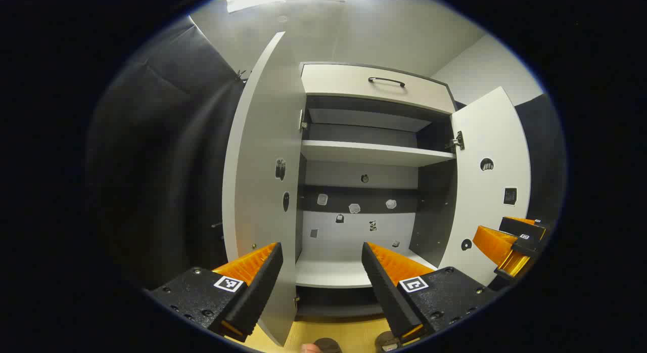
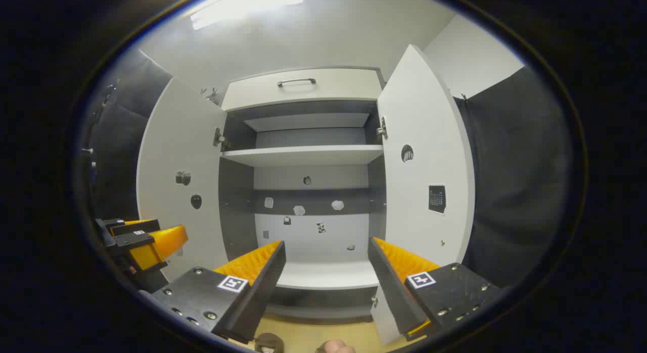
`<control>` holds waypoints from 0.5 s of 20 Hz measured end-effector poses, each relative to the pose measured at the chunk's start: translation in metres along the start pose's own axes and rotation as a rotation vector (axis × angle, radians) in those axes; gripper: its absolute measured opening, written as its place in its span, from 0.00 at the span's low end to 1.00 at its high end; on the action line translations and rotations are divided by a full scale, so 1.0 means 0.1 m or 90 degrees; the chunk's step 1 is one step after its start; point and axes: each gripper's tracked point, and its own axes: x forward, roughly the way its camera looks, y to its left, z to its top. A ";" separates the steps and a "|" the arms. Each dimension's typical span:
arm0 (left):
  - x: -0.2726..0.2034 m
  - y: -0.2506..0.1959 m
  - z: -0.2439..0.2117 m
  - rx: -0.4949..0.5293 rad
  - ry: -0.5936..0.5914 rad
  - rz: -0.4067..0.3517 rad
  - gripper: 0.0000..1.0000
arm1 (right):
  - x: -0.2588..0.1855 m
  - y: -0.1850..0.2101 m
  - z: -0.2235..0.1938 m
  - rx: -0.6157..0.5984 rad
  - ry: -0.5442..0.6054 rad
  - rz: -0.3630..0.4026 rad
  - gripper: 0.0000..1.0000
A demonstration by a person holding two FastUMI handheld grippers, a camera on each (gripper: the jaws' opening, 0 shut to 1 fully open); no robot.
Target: Grab one shoe with the right hand and put it into the shoe cabinet, grab the other shoe with the left hand and put it into the shoe cabinet; then close the right door with the right hand and the left door with the left hand.
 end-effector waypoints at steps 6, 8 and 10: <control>-0.04 -0.01 0.00 -0.004 -0.001 0.004 0.96 | -0.04 -0.02 -0.03 0.002 0.007 0.001 0.98; -0.05 -0.02 0.01 -0.003 -0.003 0.004 0.96 | -0.06 -0.03 -0.04 0.003 0.008 0.000 0.99; -0.07 -0.03 0.01 -0.004 -0.003 0.003 0.96 | -0.07 -0.04 -0.05 0.003 0.011 0.000 0.99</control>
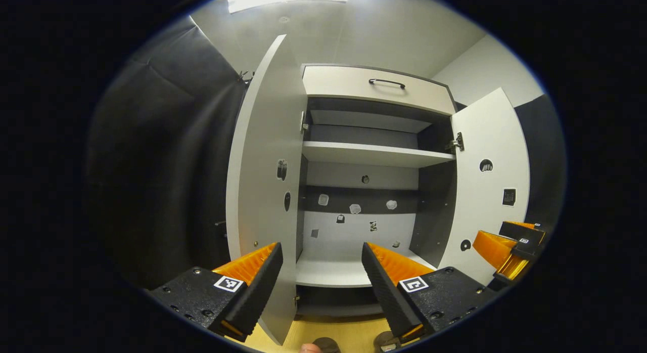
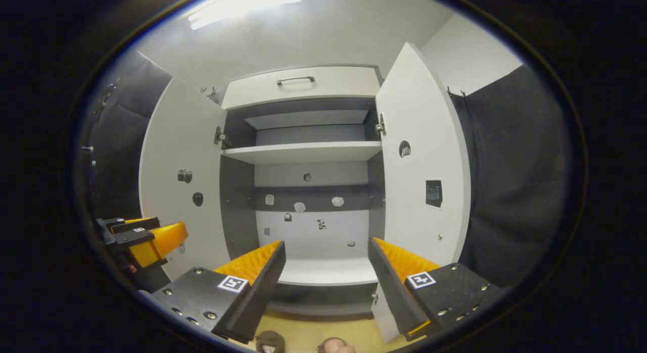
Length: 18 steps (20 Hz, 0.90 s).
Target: Grab one shoe with the right hand and put it into the shoe cabinet, grab the other shoe with the left hand and put it into the shoe cabinet; then close the right door with the right hand and the left door with the left hand.
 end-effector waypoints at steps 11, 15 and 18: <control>-0.04 0.09 0.02 0.001 -0.004 0.021 0.96 | 0.02 0.03 -0.35 -0.009 0.038 0.013 0.99; -0.05 0.22 0.03 0.005 -0.004 0.042 0.96 | -0.06 0.03 -1.36 -0.022 0.155 0.015 0.99; -0.07 0.32 0.00 0.004 0.000 0.058 0.96 | -0.25 0.09 -2.36 -0.029 0.279 0.033 0.99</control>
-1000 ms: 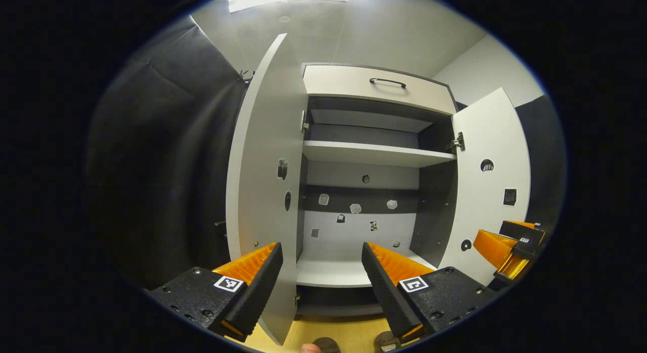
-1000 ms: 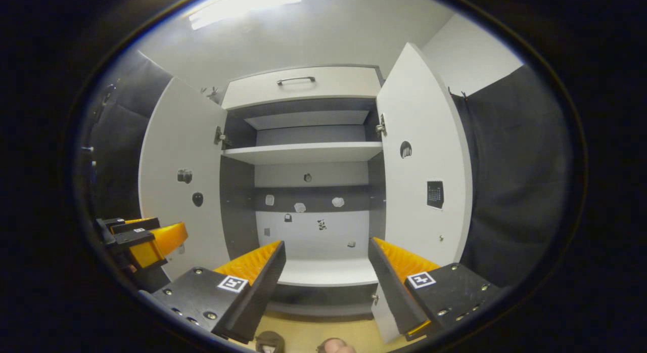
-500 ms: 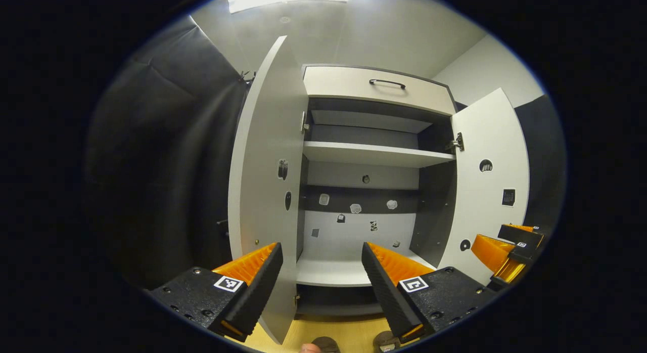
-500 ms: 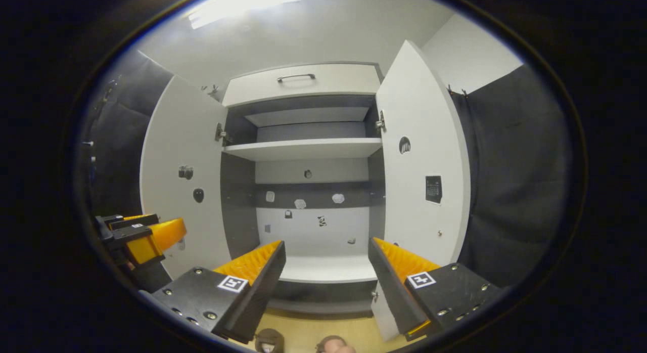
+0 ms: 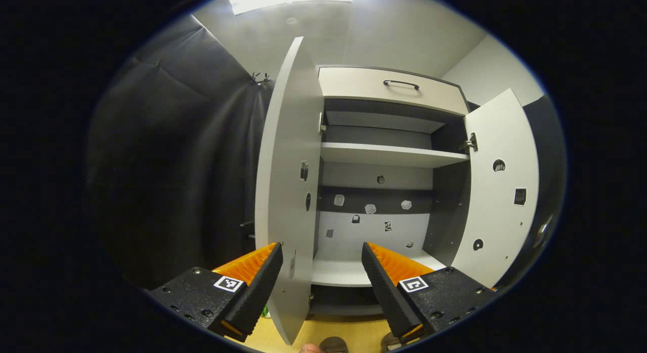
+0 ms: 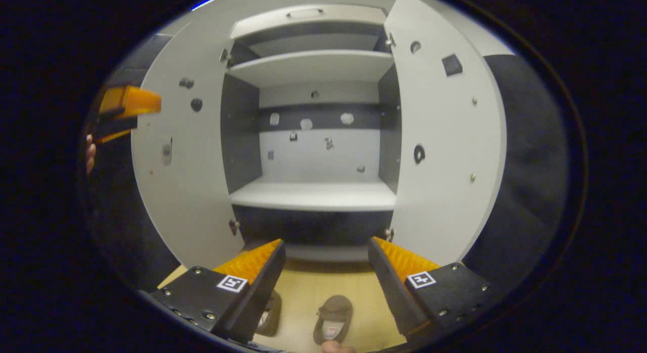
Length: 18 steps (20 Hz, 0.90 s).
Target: Grab one shoe with the right hand and put it into the shoe cabinet, grab the other shoe with the left hand and put it into the shoe cabinet; then close the right door with the right hand and the left door with the left hand.
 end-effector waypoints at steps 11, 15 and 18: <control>-0.07 0.23 -0.05 0.013 0.015 0.043 0.95 | 0.34 0.31 -2.31 0.010 0.308 0.074 1.00; -0.11 0.35 -0.10 0.007 0.026 0.069 0.95 | 0.59 0.29 -2.72 0.018 0.359 0.066 1.00; -0.13 0.42 -0.13 0.008 0.031 0.083 0.95 | 0.91 0.23 -2.86 -0.008 0.358 0.048 1.00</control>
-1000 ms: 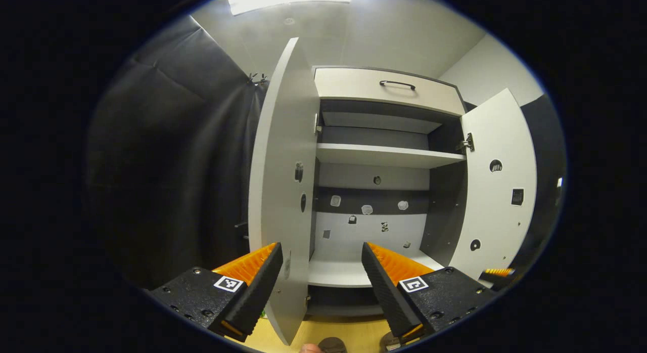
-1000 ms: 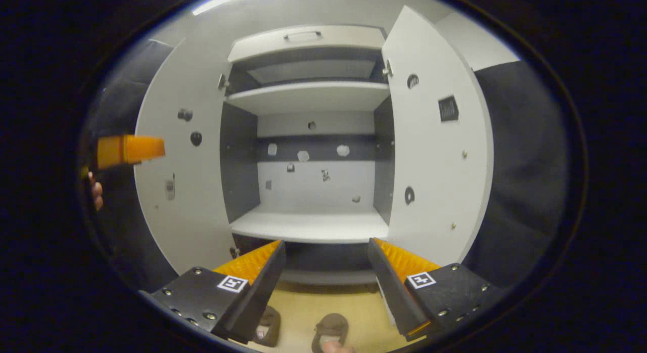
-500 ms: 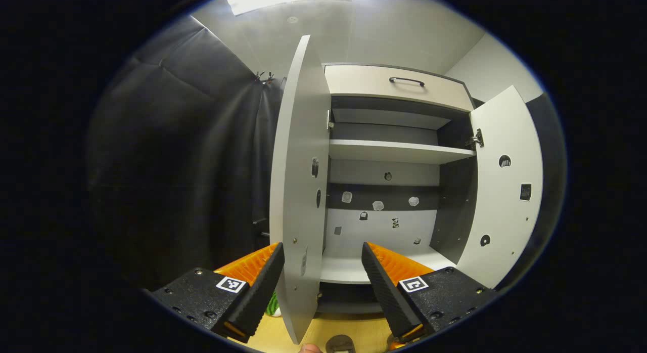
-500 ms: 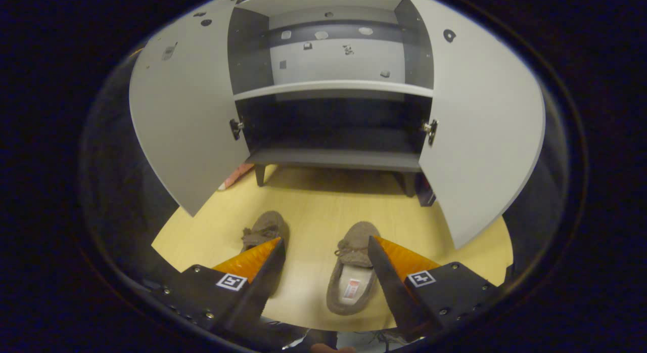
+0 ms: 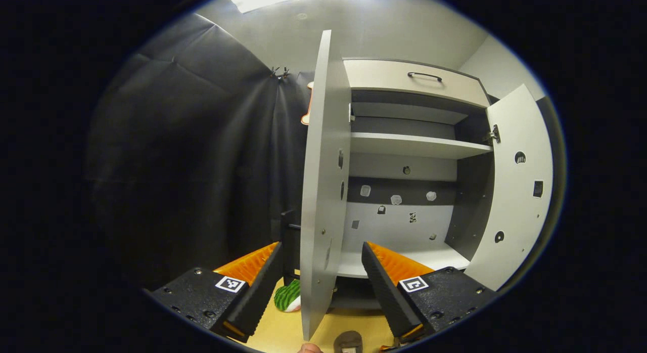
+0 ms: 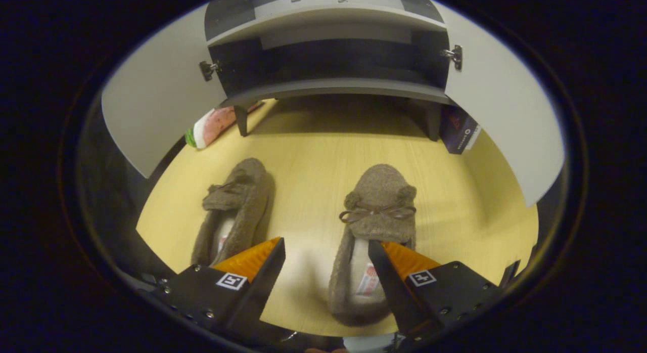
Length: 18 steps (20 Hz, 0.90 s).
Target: Grab one shoe with the right hand and put it into the shoe cabinet, grab the other shoe with the left hand and put it into the shoe cabinet; then close the right door with the right hand and the left door with the left hand.
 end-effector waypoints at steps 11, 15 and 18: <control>-0.03 0.15 -0.03 0.002 0.003 0.041 0.95 | 0.33 -0.29 0.01 -0.121 -0.006 -0.095 0.01; -0.01 0.08 -0.04 0.002 0.003 0.031 0.93 | 0.14 -0.30 0.20 -0.102 -0.039 -0.078 0.01; 0.01 0.03 -0.05 0.000 0.002 0.022 0.93 | -0.09 -0.29 0.50 -0.095 -0.086 -0.071 0.01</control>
